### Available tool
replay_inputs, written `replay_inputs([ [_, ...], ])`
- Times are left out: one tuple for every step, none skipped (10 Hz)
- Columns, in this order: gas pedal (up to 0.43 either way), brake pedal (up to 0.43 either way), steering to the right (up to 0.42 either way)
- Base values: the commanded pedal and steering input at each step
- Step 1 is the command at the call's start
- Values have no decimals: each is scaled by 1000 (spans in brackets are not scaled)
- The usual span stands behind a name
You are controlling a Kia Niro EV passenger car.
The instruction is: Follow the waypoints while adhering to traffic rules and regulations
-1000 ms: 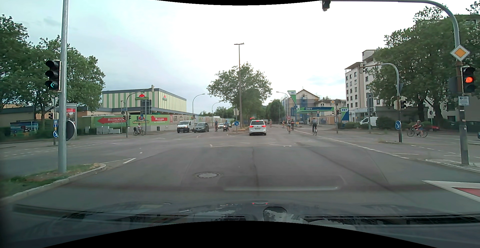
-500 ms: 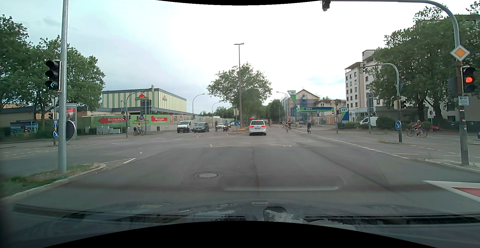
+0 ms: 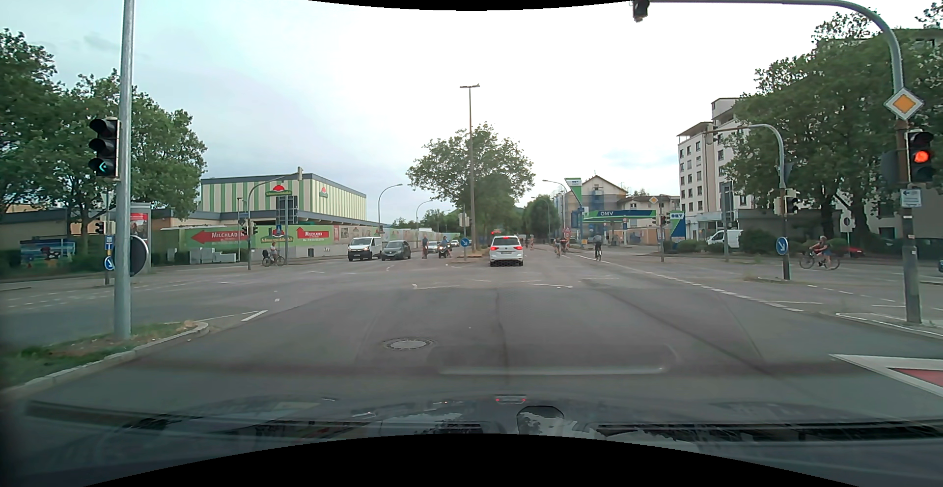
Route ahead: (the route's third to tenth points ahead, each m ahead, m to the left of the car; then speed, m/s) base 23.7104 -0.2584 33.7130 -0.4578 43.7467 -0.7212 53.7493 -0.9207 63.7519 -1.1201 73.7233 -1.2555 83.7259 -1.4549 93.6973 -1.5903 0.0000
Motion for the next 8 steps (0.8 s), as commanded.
replay_inputs([
  [0, 256, 2],
  [0, 256, 2],
  [0, 262, 2],
  [0, 256, 2],
  [0, 256, 2],
  [0, 256, 2],
  [0, 256, 2],
  [0, 256, 1],
])
